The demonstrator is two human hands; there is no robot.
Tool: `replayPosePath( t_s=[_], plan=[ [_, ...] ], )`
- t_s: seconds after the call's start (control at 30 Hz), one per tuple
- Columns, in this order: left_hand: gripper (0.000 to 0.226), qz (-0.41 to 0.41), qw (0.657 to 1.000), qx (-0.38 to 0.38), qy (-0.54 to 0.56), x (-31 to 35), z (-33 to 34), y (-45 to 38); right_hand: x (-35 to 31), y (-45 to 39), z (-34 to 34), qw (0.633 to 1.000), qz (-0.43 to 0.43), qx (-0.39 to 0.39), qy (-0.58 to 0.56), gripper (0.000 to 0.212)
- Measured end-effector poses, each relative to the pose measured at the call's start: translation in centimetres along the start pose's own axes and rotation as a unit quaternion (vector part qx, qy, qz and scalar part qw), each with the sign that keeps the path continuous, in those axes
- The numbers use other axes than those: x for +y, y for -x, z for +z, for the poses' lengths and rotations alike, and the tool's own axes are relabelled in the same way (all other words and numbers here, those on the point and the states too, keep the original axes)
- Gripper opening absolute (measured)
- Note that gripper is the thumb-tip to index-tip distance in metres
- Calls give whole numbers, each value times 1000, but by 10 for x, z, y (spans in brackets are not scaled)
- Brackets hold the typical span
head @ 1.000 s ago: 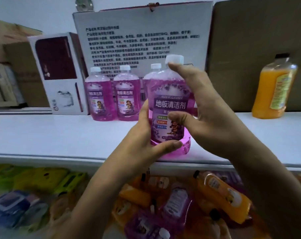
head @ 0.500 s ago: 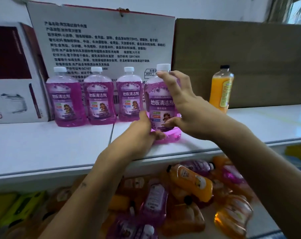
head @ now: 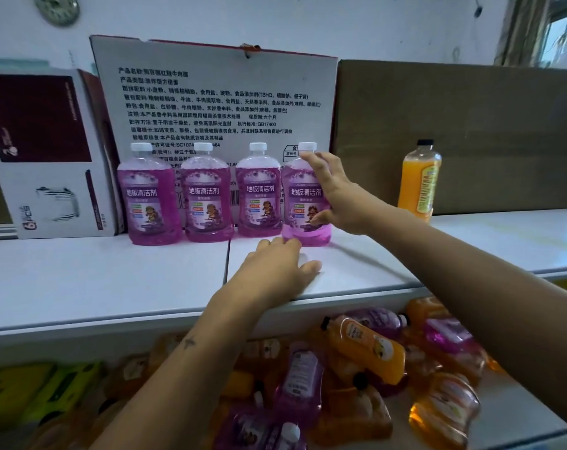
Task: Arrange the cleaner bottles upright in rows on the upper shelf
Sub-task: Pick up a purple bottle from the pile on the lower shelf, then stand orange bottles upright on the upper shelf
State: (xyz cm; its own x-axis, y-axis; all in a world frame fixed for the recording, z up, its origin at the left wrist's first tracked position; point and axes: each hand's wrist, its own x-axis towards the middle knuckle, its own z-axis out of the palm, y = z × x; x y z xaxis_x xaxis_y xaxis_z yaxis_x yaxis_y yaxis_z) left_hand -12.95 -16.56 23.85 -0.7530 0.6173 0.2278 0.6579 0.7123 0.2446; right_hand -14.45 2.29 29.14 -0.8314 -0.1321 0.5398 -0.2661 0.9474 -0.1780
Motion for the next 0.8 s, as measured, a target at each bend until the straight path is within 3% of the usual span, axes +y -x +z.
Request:
replayPosePath(
  t_s=[0.43, 0.67, 0.8],
  plan=[
    [47, -1, 1000, 5, 13, 4, -5, 3, 43, -23, 6, 997, -17, 4, -73, 115],
    [55, 2, 999, 29, 46, 2, -7, 7, 36, -25, -3, 999, -4, -16, -27, 117],
    [49, 31, 991, 55, 117, 2, -10, 18, 31, -6, -14, 994, 33, 40, -92, 109]
  ],
)
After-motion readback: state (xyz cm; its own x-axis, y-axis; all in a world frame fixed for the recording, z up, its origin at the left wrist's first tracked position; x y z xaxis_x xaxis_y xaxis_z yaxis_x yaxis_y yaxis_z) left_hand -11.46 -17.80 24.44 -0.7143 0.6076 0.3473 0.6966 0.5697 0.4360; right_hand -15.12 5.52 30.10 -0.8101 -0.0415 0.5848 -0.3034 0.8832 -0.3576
